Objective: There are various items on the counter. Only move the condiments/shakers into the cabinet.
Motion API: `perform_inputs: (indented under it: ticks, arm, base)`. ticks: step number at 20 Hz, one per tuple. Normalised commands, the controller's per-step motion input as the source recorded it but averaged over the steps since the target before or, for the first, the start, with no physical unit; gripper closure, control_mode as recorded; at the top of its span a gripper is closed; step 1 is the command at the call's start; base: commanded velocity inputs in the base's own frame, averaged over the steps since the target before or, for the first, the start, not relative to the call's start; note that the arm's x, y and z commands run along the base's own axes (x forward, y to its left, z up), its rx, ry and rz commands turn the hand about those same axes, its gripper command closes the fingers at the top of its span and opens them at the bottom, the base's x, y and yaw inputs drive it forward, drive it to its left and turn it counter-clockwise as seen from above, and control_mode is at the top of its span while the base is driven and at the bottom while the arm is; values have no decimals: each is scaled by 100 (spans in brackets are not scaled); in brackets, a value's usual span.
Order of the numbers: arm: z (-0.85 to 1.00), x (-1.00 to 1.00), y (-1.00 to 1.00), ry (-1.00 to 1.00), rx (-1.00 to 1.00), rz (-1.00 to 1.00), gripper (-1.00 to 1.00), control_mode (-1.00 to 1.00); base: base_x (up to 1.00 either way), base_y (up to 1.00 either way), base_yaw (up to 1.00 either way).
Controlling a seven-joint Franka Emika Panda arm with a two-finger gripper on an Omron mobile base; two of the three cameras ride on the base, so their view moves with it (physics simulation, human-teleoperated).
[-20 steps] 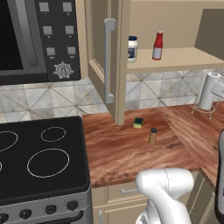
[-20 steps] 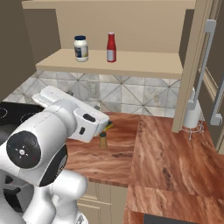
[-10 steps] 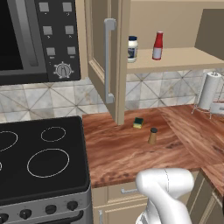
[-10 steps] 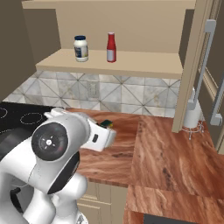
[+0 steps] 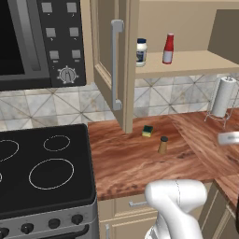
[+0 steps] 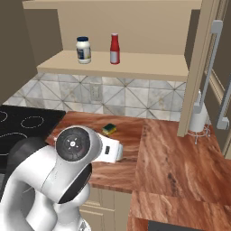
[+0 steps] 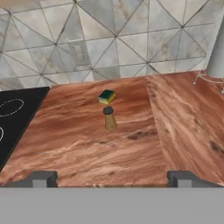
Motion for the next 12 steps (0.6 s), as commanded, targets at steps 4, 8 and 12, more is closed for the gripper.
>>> perform_inputs:
  ticks: [4,8,12]
  arm:
    - [-60,15,0,11,-17,10,-100,-100]
    - [-47,41,10,7,-17,2,-100,-100]
    - [-46,39,20,1,-12,0,-100,-100]
  base:
    - [0,0,0]
    - [0,0,0]
    - [0,0,0]
